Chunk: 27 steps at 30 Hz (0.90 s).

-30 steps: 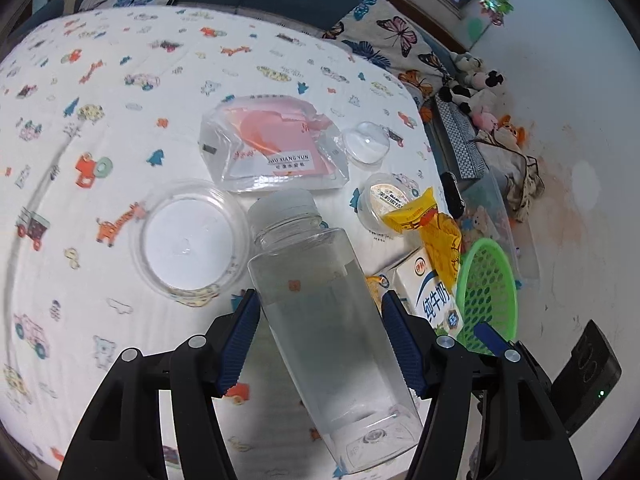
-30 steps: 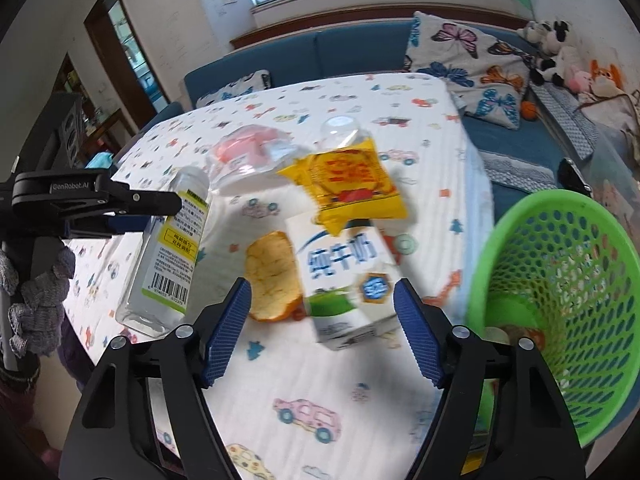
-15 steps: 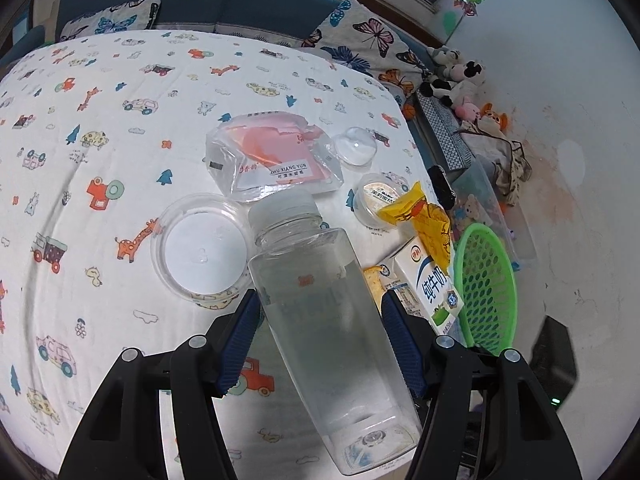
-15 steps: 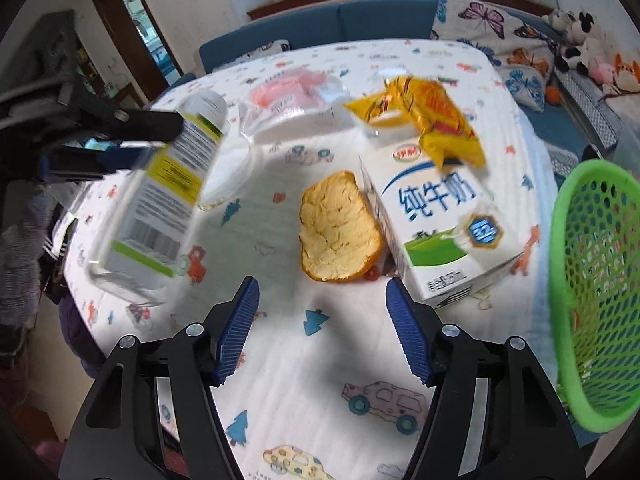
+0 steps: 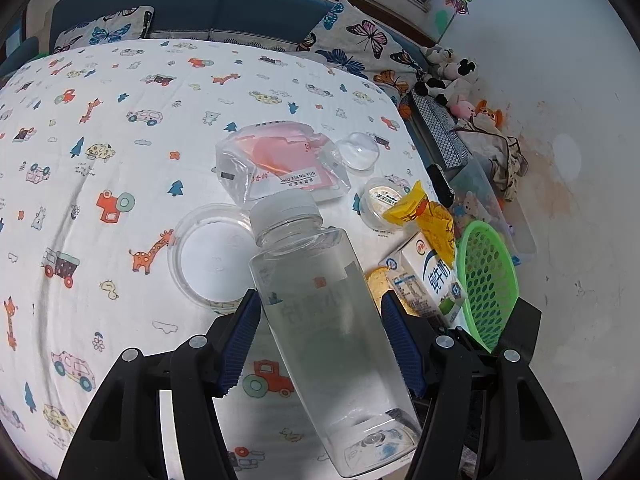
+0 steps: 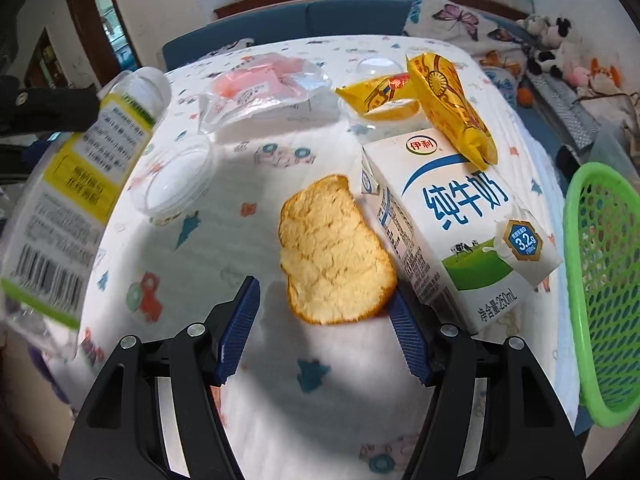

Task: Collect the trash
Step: 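Grasp the bread slice with the right gripper while the left gripper holds the bottle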

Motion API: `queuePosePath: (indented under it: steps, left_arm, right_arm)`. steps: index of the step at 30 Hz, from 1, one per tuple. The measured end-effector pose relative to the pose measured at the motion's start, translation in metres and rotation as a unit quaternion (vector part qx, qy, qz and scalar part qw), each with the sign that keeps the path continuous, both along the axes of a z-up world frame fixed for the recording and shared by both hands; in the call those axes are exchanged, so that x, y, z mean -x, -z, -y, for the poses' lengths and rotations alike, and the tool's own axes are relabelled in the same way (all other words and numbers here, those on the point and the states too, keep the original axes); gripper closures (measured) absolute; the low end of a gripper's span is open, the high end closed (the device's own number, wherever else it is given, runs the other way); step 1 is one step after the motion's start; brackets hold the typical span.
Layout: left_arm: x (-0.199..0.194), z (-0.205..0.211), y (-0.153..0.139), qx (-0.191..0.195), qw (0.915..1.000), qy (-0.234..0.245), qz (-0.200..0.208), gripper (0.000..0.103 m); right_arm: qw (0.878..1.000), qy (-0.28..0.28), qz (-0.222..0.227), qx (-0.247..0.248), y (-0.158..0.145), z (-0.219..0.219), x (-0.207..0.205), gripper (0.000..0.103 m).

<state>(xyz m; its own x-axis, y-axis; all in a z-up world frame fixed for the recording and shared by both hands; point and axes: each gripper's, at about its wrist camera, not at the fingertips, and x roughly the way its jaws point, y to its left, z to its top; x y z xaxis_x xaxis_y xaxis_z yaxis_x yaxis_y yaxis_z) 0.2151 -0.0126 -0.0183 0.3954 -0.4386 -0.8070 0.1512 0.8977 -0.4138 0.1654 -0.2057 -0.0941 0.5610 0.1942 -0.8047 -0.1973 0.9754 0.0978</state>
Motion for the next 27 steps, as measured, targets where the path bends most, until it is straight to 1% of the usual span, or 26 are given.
queuePosePath:
  steps: [2,4,5,7,9,12,15,20,27]
  left_arm:
    - [0.0,0.0,0.0,0.001,1.0,0.0,0.0,0.043]
    - [0.0,-0.002,0.001,0.001,1.0,-0.001,-0.002,0.043]
    - [0.0,-0.003,0.002,0.001,1.0,-0.001,-0.002,0.043]
    - [0.0,-0.005,0.002,0.0,1.0,-0.001,-0.002,0.043]
    - [0.0,-0.005,0.002,0.001,1.0,-0.001,-0.002,0.043]
    - [0.001,-0.004,0.002,0.0,1.0,0.002,0.001,0.043]
    - [0.002,-0.002,0.0,-0.001,1.0,0.005,0.003,0.043]
    - [0.006,0.006,-0.006,0.0,0.9998,0.014,0.011,0.043]
    - [0.007,0.021,-0.011,0.009,0.9995,0.028,0.015,0.043]
  right_arm:
    - [1.0,0.009,0.01,0.015,0.002,-0.004,-0.002,0.038]
    - [0.999,0.016,0.016,0.026,0.004,-0.008,-0.004,0.04]
    - [0.999,0.019,0.021,0.034,0.004,-0.009,-0.005,0.044]
    - [0.999,0.017,0.024,0.043,0.006,-0.011,-0.007,0.045]
    - [0.999,0.011,0.027,0.045,0.005,-0.012,-0.006,0.049]
    - [0.999,0.002,0.029,0.027,0.001,-0.007,-0.002,0.057]
    - [1.0,-0.006,0.025,0.008,-0.002,-0.002,0.001,0.061]
    - [0.999,-0.012,0.022,-0.023,-0.011,0.004,0.013,0.063]
    - [0.998,-0.016,0.035,-0.057,-0.035,0.02,0.032,0.064]
